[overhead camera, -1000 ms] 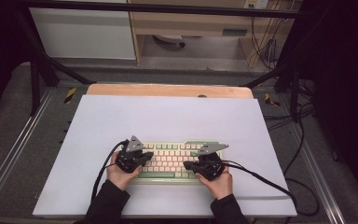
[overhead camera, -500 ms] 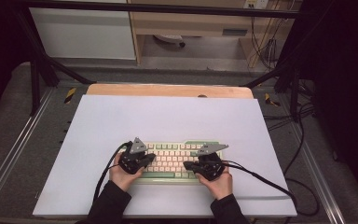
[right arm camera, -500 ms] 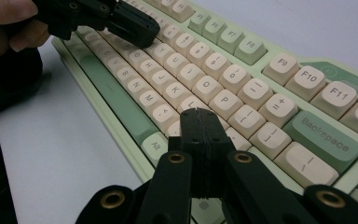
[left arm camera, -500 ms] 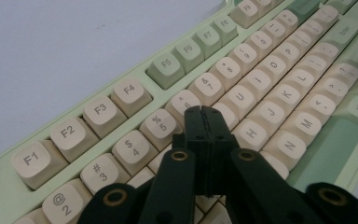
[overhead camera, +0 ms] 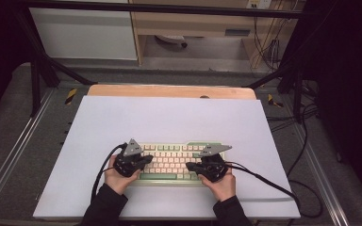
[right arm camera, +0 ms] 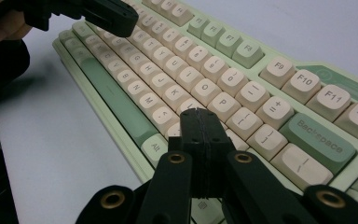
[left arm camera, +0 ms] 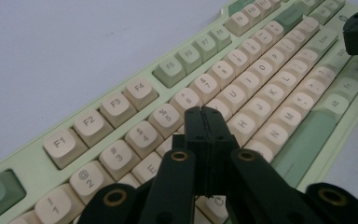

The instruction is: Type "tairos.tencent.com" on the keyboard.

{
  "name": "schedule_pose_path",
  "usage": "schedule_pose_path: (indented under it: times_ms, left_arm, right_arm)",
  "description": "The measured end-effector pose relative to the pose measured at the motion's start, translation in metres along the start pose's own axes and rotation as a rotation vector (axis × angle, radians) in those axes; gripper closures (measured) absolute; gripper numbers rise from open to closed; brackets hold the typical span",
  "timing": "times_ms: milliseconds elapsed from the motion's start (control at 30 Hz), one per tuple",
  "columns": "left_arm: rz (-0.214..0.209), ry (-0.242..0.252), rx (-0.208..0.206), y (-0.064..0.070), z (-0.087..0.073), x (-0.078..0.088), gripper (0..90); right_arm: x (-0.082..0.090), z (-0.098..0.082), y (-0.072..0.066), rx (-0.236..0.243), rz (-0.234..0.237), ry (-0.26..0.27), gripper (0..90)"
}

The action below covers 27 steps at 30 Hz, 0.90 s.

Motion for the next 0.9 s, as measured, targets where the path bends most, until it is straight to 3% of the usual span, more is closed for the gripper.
schedule_pose_path:
  times_ms: [533, 900]
  left_arm:
    - [0.026, -0.003, 0.02, -0.011, -0.02, 0.022, 89.9]
    - [0.028, 0.01, 0.041, -0.014, -0.027, 0.029, 89.9]
  right_arm:
    - [0.001, 0.005, 0.0, -0.015, 0.009, 0.012, 90.0]
    - [-0.014, 0.005, -0.006, -0.006, 0.026, -0.007, 90.0]
Point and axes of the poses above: each handheld gripper's, and its own axes: x roughly backward along the jaws, z roughly out of its top, y roughly to its right, the point moved 6 cm from there along -x, roughly forward along the jaws, and after that the axes turned 3 degrees about -x, right-handed, at the moved point
